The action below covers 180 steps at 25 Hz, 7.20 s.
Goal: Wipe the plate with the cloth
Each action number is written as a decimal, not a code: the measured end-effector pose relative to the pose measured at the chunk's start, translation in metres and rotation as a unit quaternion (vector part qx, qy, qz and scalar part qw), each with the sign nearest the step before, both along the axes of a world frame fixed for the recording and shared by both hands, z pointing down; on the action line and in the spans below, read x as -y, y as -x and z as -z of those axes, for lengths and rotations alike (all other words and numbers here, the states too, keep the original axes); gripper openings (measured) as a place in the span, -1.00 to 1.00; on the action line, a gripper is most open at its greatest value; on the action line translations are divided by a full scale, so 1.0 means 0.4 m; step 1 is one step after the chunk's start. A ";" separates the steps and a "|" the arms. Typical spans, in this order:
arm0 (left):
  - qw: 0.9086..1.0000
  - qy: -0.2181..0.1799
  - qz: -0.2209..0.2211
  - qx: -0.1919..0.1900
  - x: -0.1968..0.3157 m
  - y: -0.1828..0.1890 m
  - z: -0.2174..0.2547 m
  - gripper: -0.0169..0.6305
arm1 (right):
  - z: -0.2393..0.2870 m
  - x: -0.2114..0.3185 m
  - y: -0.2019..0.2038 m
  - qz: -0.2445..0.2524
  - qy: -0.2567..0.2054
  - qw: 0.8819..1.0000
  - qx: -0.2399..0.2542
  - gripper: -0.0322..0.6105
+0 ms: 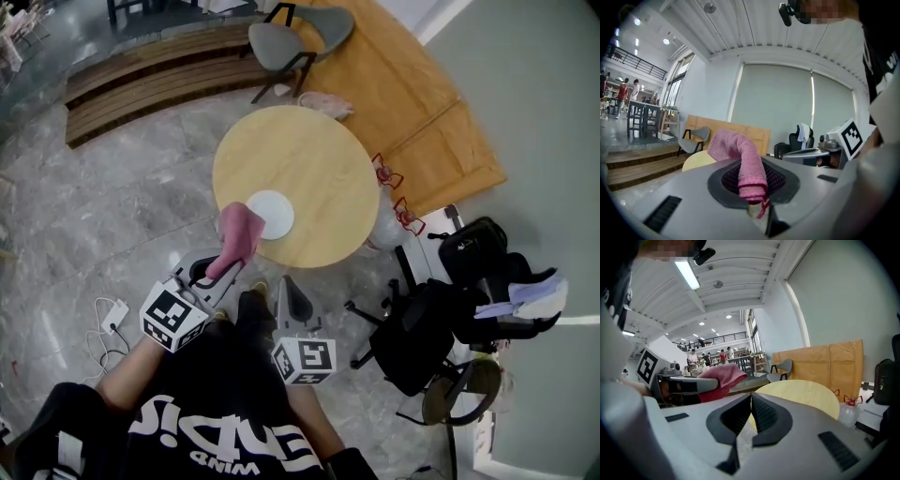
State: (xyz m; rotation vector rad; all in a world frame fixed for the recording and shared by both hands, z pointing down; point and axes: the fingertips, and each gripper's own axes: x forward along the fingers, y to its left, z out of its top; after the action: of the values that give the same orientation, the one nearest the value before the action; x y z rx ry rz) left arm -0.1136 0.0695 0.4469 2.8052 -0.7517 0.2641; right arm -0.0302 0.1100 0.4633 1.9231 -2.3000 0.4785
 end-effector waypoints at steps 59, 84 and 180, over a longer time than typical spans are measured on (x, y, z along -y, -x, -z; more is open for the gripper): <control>0.986 0.106 0.041 0.119 0.388 -0.282 -0.231 -0.79 | -0.545 0.467 -0.271 0.176 0.267 0.947 0.022 -0.49; 0.982 0.122 0.016 0.141 0.471 -0.201 -0.335 -0.79 | -0.670 0.481 -0.251 0.135 0.356 0.923 0.064 -0.49; 0.928 0.260 -0.020 0.266 0.487 -0.296 -0.678 -0.79 | -0.690 0.466 -0.256 0.092 0.353 0.923 0.118 -0.66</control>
State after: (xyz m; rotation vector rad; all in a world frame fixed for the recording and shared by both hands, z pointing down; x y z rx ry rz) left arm 0.0047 -0.1252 0.7181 2.2459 -0.6035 1.0891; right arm 0.0724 -0.0764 0.7393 1.3355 -1.9804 1.3494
